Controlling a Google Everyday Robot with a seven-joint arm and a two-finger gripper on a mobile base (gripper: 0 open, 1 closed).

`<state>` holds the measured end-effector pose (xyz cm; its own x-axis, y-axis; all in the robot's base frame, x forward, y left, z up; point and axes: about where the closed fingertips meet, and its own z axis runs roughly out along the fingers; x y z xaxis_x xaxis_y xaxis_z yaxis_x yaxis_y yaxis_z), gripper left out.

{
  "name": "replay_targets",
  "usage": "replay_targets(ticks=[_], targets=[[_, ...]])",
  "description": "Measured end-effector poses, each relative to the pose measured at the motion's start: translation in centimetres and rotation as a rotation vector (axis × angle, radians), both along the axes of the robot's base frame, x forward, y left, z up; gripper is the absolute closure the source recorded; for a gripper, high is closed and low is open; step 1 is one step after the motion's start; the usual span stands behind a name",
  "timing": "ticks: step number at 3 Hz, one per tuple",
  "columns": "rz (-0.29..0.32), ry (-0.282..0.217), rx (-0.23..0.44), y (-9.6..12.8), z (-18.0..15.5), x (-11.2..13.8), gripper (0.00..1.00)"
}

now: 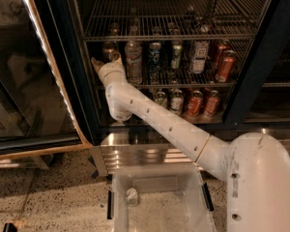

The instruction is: Pick orange can from middle shelf of fridge

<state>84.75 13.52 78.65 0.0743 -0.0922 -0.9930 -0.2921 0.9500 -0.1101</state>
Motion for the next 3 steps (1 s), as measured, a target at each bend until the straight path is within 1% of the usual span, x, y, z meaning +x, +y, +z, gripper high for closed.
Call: replay_targets(ticks=[2, 3], targets=[[-0.055, 0.005, -0.004, -0.6, -0.3, 0.4, 0.40], [-0.080, 0.022, -0.035, -0.4, -0.2, 3.5, 0.42]])
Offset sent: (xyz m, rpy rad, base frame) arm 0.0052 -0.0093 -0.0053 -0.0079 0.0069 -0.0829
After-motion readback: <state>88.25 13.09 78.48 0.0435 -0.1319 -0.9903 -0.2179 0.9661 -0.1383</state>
